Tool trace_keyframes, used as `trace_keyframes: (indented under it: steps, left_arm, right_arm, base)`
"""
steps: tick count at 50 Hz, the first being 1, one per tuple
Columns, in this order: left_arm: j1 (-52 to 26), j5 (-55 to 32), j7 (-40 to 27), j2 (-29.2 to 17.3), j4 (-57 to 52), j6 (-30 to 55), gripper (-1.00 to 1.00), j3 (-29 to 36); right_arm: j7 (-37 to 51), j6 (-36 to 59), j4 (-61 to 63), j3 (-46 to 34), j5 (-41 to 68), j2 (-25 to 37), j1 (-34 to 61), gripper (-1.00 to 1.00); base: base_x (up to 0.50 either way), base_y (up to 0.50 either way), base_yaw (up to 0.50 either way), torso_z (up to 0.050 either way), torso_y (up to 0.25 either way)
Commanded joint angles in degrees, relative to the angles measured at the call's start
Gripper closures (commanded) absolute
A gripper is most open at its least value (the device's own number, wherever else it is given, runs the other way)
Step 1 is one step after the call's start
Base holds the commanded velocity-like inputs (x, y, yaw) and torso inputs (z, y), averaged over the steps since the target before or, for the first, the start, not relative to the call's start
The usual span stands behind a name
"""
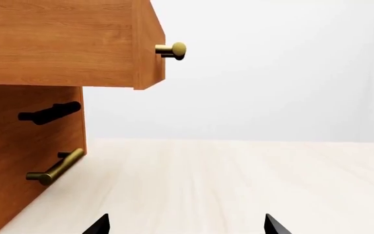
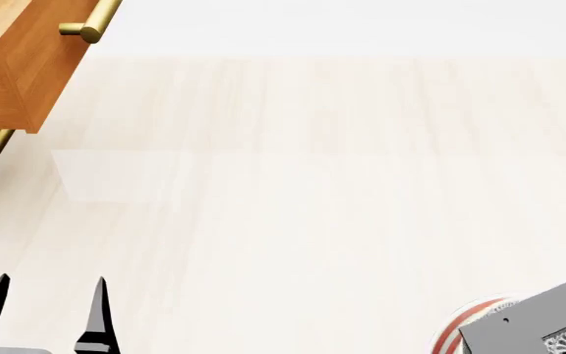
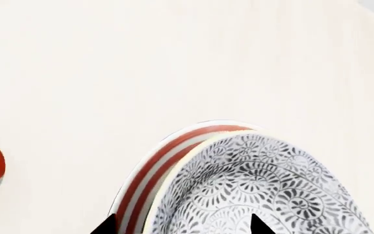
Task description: Put the bowl on the plate.
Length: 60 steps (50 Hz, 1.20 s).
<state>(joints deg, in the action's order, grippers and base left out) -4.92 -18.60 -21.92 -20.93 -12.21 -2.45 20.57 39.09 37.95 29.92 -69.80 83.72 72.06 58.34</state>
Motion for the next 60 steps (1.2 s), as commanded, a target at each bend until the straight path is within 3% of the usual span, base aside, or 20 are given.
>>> trace_keyframes:
  steps: [1, 25, 60]
  left_arm:
    - [-0.03, -0.03, -0.11, -0.09, 0.03, -0.20, -1.00, 0.08]
    - [-0.07, -0.38, -0.36, -0.38, -0.22, -0.12, -1.00, 0.19]
    - [-0.74, -0.50, -0.87, -0.65, -0.26, 0.40, -1.00, 0.53]
  right_arm:
    - [-1.06, -3.54, 2.76, 2.15, -0.19, 0.91, 0.93, -1.00]
    - [-1.03, -8.08, 5.84, 5.34, -1.87, 1.25, 2.59, -1.00]
    - [-0.39, -14.83, 7.47, 8.55, -12.56, -0.78, 3.68, -1.00]
  base:
    - [0.00, 0.00, 0.00, 0.000, 0.000]
    - [0.00, 0.00, 0.00, 0.000, 0.000]
    - [0.00, 0.00, 0.00, 0.000, 0.000]
